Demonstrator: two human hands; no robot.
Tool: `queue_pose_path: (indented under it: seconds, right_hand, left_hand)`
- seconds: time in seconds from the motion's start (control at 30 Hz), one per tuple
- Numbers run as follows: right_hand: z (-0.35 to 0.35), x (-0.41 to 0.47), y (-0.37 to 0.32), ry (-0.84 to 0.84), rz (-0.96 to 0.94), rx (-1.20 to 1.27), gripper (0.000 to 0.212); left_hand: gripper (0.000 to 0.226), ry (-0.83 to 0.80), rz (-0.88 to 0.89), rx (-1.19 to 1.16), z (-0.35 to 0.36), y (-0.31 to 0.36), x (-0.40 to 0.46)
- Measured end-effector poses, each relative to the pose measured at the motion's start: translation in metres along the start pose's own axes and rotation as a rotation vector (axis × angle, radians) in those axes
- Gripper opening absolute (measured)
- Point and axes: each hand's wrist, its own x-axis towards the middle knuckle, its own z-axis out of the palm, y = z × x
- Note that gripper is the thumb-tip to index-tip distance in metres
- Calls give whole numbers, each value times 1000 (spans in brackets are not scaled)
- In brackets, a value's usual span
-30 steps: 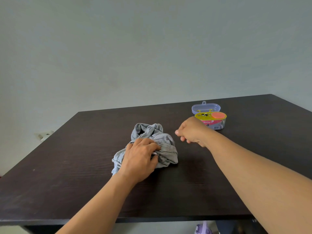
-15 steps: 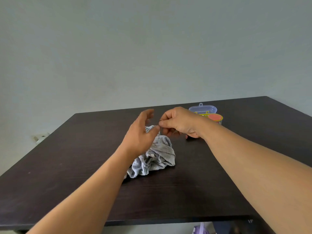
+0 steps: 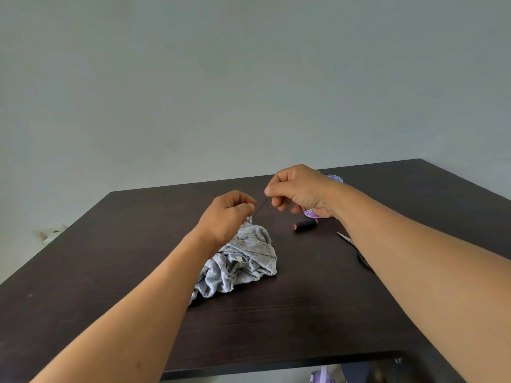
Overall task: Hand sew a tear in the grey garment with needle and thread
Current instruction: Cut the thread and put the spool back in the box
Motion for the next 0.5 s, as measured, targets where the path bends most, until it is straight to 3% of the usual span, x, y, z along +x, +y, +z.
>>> queue_pose_path:
  seconds: [0.13, 0.33, 0.5]
  right_hand:
    - [-1, 1, 1, -17, 25, 41, 7]
    - [1, 2, 3, -34, 35, 83, 7]
    - [0, -1, 5, -42, 49, 90, 7]
  left_hand:
    - [14, 71, 47, 153, 10, -1, -3]
    - [39, -3, -16, 19, 21, 3, -1]
    - [13, -44, 45, 129, 27, -2, 1]
